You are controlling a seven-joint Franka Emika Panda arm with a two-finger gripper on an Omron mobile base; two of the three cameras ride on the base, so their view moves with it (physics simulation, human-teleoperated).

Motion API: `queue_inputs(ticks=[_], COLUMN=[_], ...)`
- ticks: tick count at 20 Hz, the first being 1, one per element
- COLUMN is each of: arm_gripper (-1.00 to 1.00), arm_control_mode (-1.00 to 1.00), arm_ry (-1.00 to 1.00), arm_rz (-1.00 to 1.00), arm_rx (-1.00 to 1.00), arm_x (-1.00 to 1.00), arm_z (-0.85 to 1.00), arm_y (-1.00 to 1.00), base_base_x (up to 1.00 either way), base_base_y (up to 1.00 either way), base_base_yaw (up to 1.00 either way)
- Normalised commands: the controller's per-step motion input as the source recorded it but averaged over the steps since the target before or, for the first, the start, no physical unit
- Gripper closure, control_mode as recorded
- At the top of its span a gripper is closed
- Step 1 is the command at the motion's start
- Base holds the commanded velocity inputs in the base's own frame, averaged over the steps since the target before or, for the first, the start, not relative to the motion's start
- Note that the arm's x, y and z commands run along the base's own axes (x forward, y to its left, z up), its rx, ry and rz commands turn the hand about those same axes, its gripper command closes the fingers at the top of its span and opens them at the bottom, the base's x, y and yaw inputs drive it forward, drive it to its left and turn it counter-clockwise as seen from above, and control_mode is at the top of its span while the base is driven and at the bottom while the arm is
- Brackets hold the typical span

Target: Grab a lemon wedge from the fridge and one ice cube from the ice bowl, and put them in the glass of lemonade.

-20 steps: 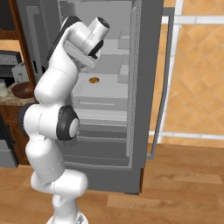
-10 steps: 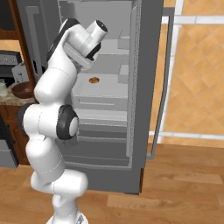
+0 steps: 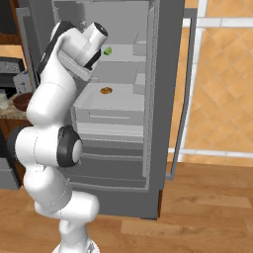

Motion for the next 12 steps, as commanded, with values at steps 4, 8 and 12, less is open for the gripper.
queue_inputs(ticks=[4,8,12], arm_gripper=[-1.0,-1.0,-1.0], arm_control_mode=[-1.0,-1.0,-1.0], arm_ry=[0.0,0.0,-0.01], arm_rz=[0.0,0.0,0.0], arm_rx=[0.02,0.0,0.0], arm_x=[-0.65,-0.58,-0.5], arm_z=[0.0,0.0,0.0], arm_y=[0.54,0.63,0.59], base_base_x=[0.0,0.0,0.0], base_base_y=[0.0,0.0,0.0], base_base_yaw=[0.0,0.0,0.0])
